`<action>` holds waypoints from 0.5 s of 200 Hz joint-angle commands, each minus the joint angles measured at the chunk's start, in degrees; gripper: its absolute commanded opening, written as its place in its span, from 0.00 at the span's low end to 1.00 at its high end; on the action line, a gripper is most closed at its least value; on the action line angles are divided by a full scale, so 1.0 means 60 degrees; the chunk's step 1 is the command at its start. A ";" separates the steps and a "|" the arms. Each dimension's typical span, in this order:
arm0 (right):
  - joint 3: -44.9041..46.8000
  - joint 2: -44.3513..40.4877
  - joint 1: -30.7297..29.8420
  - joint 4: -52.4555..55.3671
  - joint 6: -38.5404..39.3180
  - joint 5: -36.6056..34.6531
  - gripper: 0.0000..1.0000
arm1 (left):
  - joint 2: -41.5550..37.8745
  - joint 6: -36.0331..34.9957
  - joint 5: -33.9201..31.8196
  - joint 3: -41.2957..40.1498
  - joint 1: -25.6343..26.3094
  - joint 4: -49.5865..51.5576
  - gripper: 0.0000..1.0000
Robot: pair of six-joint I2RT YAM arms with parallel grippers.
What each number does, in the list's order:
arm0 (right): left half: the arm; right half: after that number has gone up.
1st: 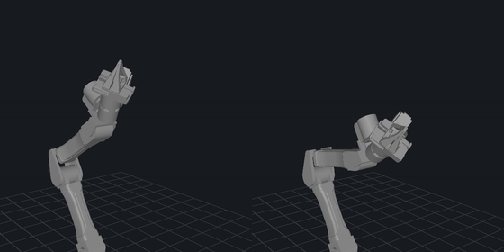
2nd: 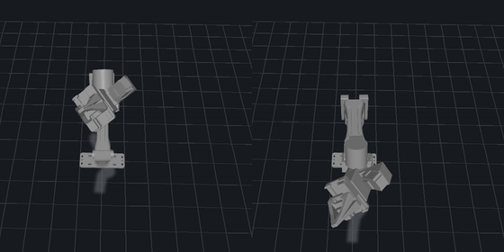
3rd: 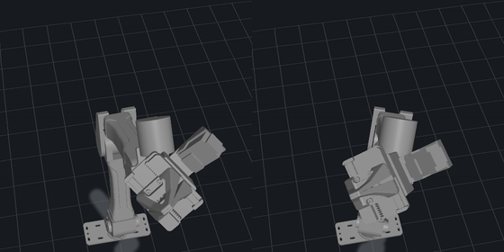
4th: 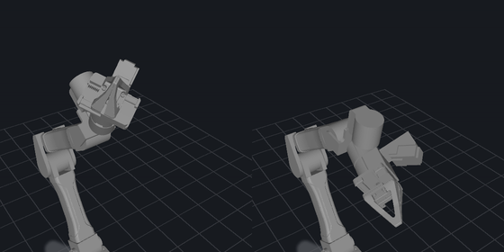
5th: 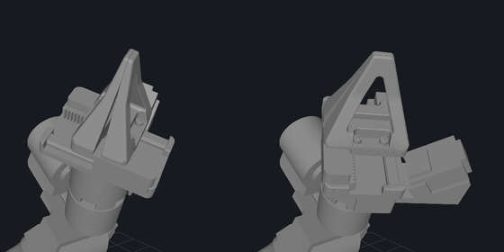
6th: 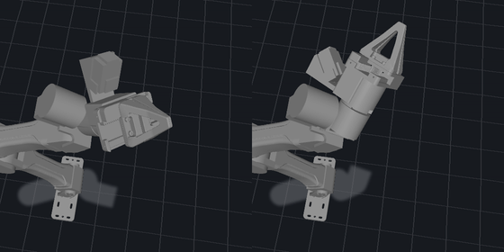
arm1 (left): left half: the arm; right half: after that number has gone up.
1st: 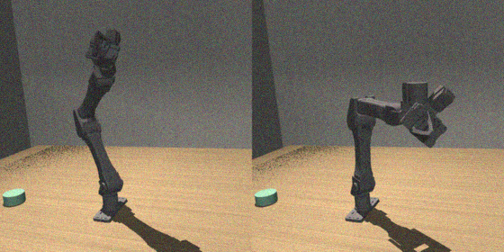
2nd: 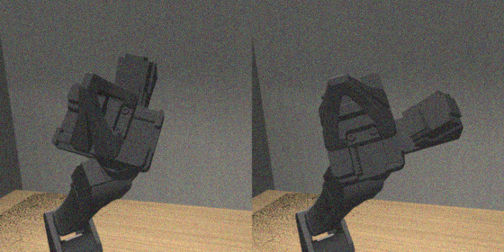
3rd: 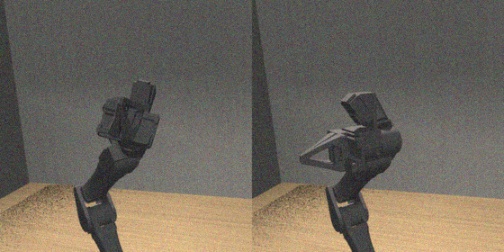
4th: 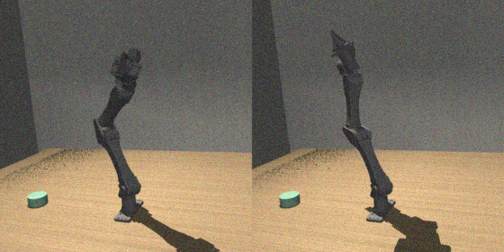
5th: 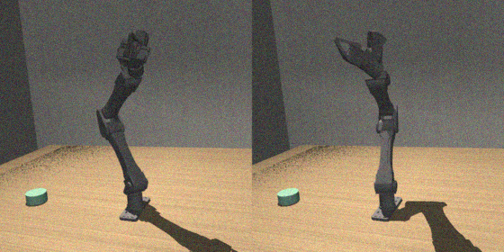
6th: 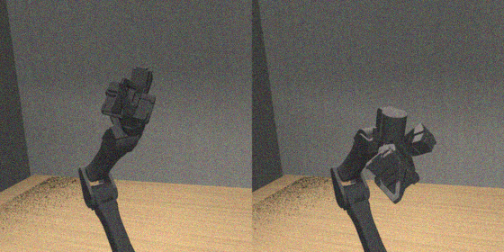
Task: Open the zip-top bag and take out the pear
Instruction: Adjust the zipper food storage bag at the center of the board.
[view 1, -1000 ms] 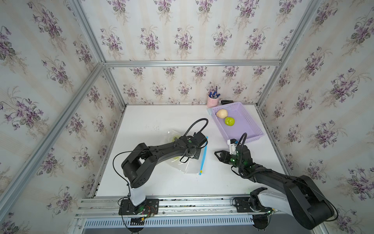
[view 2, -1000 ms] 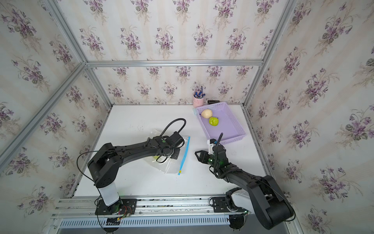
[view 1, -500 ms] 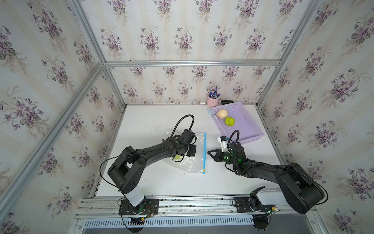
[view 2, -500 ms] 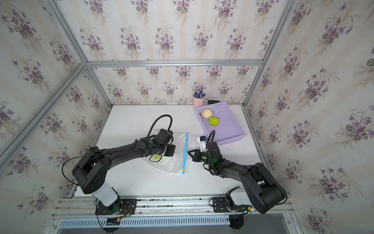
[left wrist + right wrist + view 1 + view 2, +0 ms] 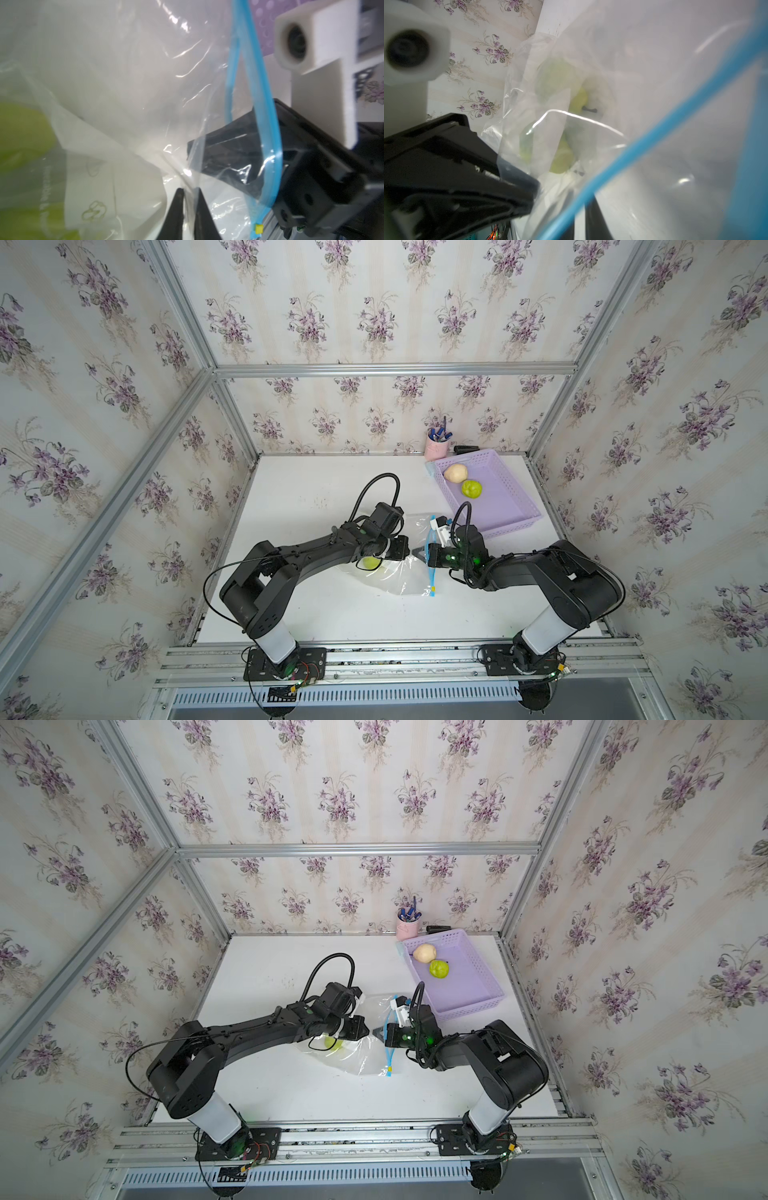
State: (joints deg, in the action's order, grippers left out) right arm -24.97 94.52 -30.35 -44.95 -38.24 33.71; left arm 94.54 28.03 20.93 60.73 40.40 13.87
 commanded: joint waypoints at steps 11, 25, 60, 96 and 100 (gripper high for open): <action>-0.0043 0.0402 -0.0008 -0.0800 0.0912 -0.0133 0.32 | -0.1622 -0.0752 -0.2419 -0.0445 -0.0613 0.0946 0.86; -0.0211 0.0731 -0.0010 -0.0907 0.1214 -0.0017 0.32 | -0.2111 -0.0337 -0.2508 -0.0985 -0.1627 0.1305 0.76; -0.0350 0.1086 -0.0006 -0.1090 0.1681 0.0117 0.34 | -0.0091 0.0025 -0.1782 0.0152 -0.2717 0.3656 0.09; -0.0585 0.1231 -0.0010 -0.0868 0.1872 0.0030 0.34 | 0.0760 0.0529 -0.2645 0.0433 -0.2707 0.4125 0.00; -0.0629 0.1238 -0.0285 -0.0769 0.1908 -0.0007 0.34 | 0.0738 0.0465 -0.2580 0.0401 -0.2706 0.4094 0.00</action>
State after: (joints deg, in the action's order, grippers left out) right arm -27.62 101.47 -30.37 -48.97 -28.93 33.85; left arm 98.70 29.39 8.10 62.85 24.29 33.95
